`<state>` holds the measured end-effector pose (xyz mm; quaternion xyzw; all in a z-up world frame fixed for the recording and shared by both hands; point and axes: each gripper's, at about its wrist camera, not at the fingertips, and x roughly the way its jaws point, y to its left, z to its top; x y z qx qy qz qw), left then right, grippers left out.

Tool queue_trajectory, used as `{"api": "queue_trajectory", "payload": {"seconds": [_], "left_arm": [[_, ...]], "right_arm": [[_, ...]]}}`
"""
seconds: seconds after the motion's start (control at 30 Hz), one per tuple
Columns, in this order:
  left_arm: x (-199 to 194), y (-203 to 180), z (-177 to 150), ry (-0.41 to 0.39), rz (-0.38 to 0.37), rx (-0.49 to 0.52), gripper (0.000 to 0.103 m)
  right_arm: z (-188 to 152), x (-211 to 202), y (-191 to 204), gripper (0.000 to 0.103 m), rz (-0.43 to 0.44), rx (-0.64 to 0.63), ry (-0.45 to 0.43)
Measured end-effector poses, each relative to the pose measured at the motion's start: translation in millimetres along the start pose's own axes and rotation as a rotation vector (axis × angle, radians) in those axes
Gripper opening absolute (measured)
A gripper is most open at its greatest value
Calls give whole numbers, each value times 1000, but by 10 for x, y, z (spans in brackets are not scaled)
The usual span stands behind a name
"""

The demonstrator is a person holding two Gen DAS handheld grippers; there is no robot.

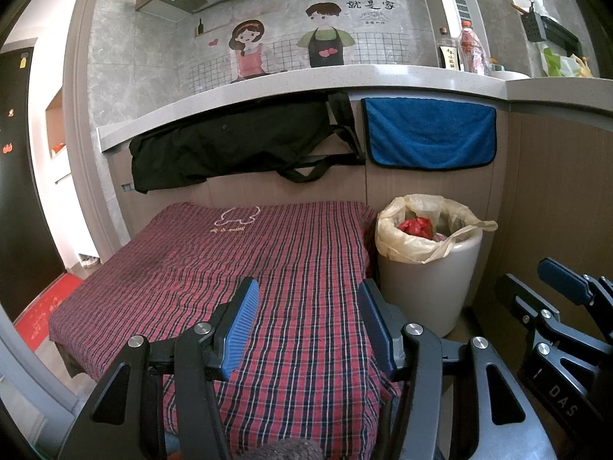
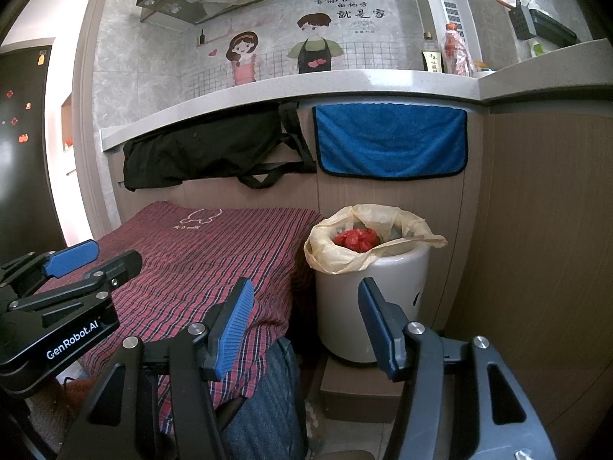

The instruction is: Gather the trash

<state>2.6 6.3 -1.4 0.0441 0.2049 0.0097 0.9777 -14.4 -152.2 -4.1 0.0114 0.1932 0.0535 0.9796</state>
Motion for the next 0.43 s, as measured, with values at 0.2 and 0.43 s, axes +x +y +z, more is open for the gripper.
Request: {"api": "queue_trajectory", "payload": {"seconds": [0.2, 0.43], "left_arm": [[1, -15, -6, 0, -2, 0, 55], [-5, -37, -15, -4, 0, -1, 55]], "right_arm": [[1, 4, -5, 54, 0, 2, -1], [24, -30, -19, 54, -11, 13, -6]]}}
